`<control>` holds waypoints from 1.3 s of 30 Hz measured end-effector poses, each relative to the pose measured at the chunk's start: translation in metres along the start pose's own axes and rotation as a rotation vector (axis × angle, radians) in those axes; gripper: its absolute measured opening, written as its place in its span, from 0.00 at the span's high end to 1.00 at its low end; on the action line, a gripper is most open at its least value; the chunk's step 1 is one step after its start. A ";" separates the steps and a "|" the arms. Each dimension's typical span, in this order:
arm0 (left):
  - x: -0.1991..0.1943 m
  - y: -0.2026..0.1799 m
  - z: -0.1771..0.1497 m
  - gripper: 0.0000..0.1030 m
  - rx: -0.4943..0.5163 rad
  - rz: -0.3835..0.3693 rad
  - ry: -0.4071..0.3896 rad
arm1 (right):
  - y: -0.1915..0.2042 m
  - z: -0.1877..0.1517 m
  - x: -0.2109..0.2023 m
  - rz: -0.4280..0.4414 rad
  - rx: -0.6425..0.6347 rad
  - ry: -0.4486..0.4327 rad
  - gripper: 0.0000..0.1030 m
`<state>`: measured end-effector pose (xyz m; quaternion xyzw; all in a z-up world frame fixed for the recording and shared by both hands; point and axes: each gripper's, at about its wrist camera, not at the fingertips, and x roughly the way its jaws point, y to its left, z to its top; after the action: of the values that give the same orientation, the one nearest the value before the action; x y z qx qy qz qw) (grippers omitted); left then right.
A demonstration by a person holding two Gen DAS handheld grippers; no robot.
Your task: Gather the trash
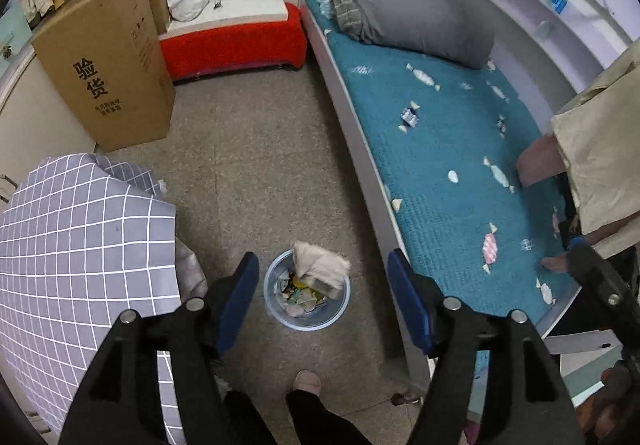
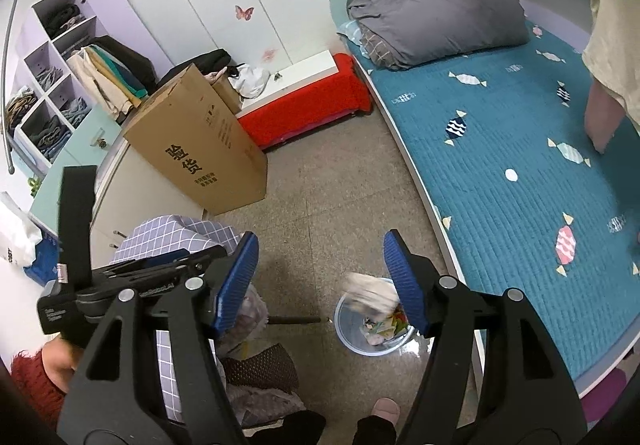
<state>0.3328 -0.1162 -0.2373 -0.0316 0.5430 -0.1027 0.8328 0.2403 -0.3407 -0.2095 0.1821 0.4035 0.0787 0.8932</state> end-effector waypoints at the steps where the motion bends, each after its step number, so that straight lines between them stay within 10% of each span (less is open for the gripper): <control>1: -0.005 0.000 -0.002 0.36 -0.002 0.000 -0.013 | 0.001 -0.001 -0.001 0.002 -0.007 0.000 0.37; 20: -0.152 0.015 -0.049 0.30 -0.022 0.091 -0.285 | 0.079 -0.021 -0.073 0.078 -0.143 -0.136 0.34; 39: -0.299 0.050 -0.169 0.18 0.135 0.083 -0.504 | 0.175 -0.127 -0.209 -0.025 -0.134 -0.409 0.20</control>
<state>0.0692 0.0043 -0.0460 0.0218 0.3114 -0.0935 0.9454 0.0081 -0.2061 -0.0739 0.1297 0.2097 0.0556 0.9675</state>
